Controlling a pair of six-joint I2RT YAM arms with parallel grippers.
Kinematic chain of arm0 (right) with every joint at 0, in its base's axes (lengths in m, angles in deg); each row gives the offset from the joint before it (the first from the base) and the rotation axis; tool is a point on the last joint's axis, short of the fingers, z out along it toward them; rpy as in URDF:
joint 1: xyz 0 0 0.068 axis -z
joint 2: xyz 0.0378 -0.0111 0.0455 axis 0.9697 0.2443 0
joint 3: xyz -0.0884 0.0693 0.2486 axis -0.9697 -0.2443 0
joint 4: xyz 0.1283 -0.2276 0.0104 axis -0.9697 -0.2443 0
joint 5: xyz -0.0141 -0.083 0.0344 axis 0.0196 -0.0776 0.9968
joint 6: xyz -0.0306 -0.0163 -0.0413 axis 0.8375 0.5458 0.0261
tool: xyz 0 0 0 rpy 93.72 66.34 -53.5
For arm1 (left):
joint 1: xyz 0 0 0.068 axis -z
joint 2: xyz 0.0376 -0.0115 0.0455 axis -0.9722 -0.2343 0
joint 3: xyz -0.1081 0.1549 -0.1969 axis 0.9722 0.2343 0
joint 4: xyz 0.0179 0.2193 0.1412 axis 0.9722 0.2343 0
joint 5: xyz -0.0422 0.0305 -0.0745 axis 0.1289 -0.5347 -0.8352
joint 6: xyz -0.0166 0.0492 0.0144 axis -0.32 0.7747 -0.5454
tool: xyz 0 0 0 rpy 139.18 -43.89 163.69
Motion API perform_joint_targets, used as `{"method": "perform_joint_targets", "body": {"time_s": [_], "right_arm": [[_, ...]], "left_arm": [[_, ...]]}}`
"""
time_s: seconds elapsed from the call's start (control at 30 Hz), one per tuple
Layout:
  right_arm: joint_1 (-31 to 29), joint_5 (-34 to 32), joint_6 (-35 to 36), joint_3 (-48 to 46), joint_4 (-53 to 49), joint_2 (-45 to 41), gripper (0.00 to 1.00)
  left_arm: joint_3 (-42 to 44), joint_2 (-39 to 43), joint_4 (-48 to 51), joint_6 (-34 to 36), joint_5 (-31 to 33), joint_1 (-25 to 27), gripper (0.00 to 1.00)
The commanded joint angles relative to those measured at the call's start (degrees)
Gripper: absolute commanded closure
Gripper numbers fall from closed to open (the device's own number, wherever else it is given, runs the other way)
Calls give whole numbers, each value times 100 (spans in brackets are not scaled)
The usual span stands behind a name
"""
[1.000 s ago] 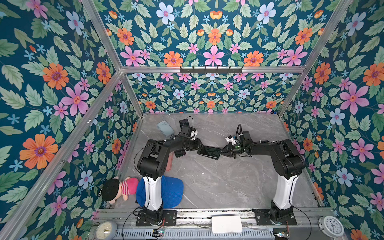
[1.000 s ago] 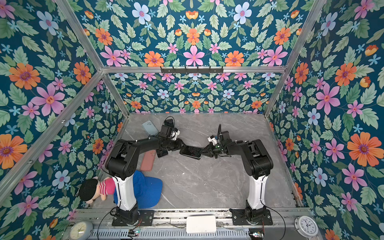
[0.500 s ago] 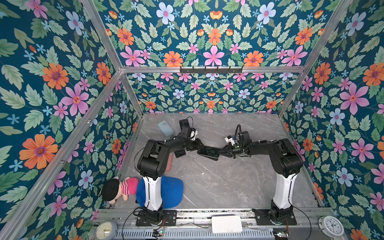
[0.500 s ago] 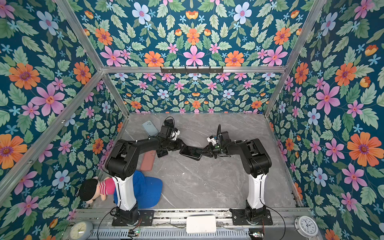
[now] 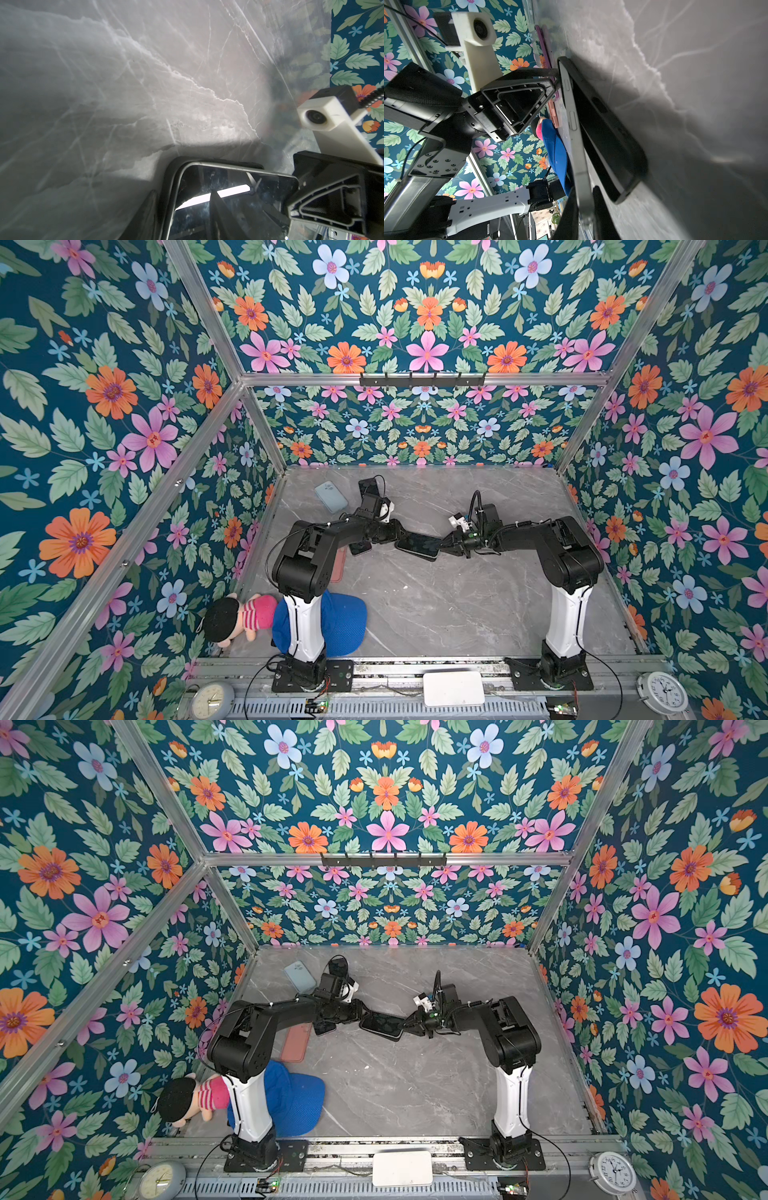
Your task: Put the phone into the phone case
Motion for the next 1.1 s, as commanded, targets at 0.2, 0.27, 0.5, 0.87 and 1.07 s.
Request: {"method": "perform_joint_targets", "body": {"time_s": [0.2,0.27,0.5,0.87,1.07], "right_arm": [[-52,-218,-91,42,-56,87,87],[-63,-232,-98,63,-57,95,86],[-92,-257,-108,84,-69,122,84],[-152,-373,-74,113,-183,91,80],[-166,-551,82,125,-498,-24,74]], "left_arm": [[89,18,257,-78,31,5,56],[104,27,240,-87,24,4,56],[122,29,196,-110,-7,0,56],[188,62,126,-140,-33,6,56],[231,97,117,-129,-15,1,56]]}}
